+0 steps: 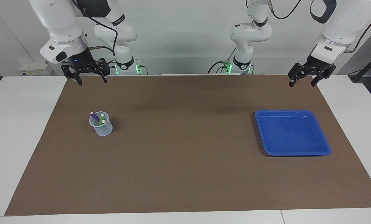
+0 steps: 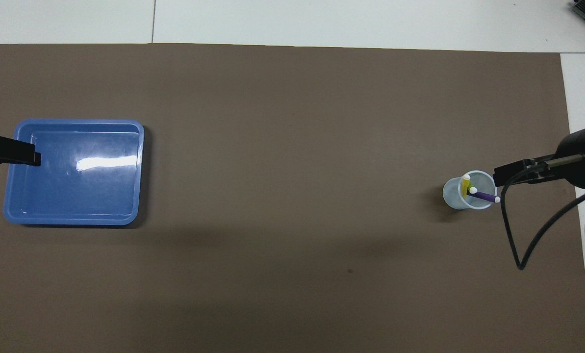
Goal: Transfer and insert pens with both arms
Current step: 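Open the right gripper and withdraw it away from the cup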
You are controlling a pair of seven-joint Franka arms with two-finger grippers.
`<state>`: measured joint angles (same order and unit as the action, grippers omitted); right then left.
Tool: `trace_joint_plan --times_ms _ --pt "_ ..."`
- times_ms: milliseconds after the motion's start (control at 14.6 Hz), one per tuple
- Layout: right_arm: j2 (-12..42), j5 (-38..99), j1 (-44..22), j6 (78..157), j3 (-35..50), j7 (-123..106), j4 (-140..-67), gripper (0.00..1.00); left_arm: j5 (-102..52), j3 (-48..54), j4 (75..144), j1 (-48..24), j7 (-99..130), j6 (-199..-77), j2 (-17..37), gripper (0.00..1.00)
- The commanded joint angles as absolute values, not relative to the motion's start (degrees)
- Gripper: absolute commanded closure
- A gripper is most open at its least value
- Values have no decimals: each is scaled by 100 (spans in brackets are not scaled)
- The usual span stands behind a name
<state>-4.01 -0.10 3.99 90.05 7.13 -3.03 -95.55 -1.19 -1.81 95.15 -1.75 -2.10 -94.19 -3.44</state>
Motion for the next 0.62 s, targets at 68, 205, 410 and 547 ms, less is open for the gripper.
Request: trace_joint_plan --times_ms 68,205,410,547 --pt "-633 53 457 9026 729 -194 -9668 0 -53 -141 9475 -158 -167 -9343 -343 0" --pt "-607 87 605 9105 572 -237 -9677 0 -53 -141 9466 -158 -167 -9351 -343 0" --pt "-528 167 712 9062 563 -237 -9659 0 -53 -141 9466 -167 -150 -9369 -343 0" --pt "-457 167 860 9018 606 -237 -9633 0 -53 -141 9466 -167 -149 -9378 -334 0"
